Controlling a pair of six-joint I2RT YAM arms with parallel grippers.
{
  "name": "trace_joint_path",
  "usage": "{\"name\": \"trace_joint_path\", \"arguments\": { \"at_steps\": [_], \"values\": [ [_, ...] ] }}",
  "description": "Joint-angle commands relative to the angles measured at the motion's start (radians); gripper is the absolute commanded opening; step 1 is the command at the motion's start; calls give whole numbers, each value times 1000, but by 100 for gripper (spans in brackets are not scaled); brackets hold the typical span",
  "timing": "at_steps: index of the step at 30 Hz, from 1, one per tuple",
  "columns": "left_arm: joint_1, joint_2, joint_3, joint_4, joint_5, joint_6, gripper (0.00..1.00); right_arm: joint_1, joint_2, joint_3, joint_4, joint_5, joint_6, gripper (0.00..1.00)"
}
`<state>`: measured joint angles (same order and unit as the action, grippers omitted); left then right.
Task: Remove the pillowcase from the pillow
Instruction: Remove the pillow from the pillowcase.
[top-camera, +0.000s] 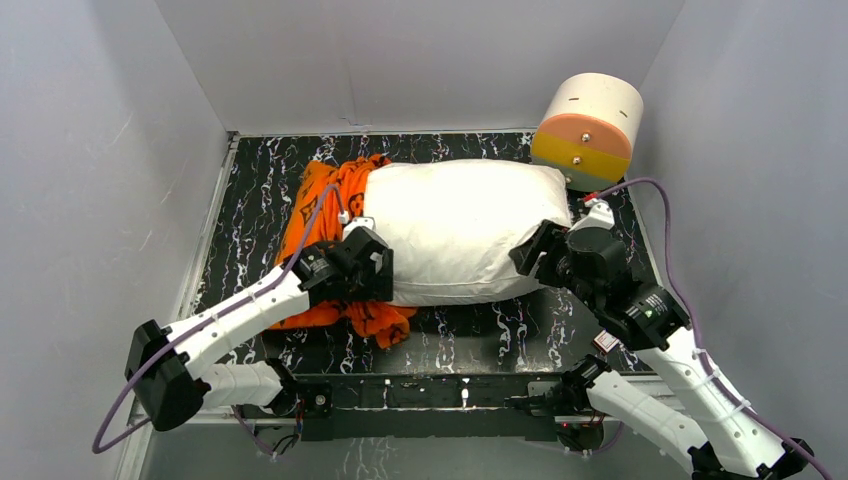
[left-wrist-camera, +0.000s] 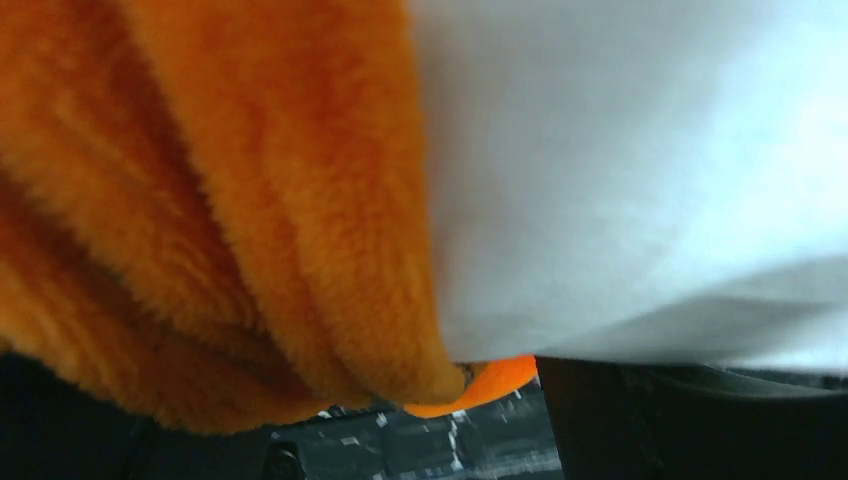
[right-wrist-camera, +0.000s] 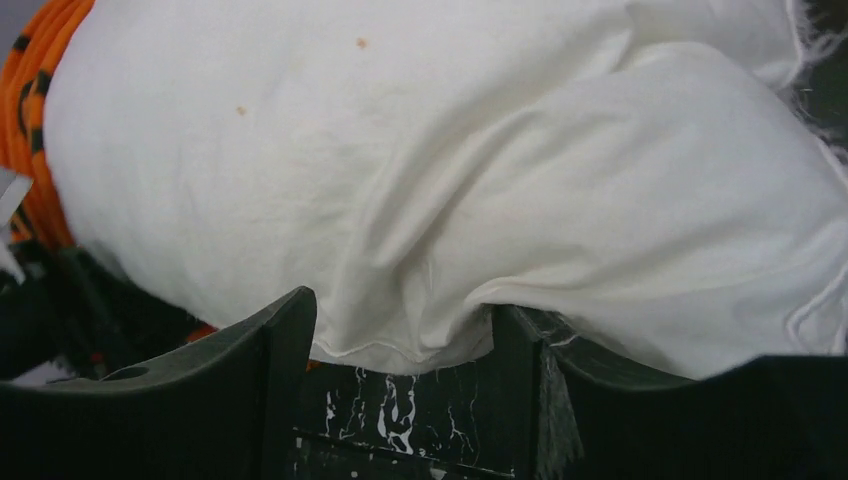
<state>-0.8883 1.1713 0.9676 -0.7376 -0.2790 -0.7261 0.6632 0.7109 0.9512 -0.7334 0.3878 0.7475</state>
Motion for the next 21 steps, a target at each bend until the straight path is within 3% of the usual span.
{"name": "trace_joint_path", "arguments": {
  "at_steps": [1, 6, 13, 18, 21],
  "values": [
    [148, 40, 31, 75, -112, 148, 84, 7, 6, 21, 131, -306, -127, 73],
    [220, 59, 73, 153, -16, 270, 90, 10, 94, -1, 236, -629, -192, 81],
    [239, -14, 4, 136, -21, 223, 97, 73, 236, 158, 249, -695, -393, 83],
    [259, -54, -33, 126, -8, 200, 98, 81, 288, 279, 295, -982, -466, 87],
    [262, -54, -35, 119, -7, 195, 98, 81, 302, 327, 297, -1055, -475, 90]
  ]
}}
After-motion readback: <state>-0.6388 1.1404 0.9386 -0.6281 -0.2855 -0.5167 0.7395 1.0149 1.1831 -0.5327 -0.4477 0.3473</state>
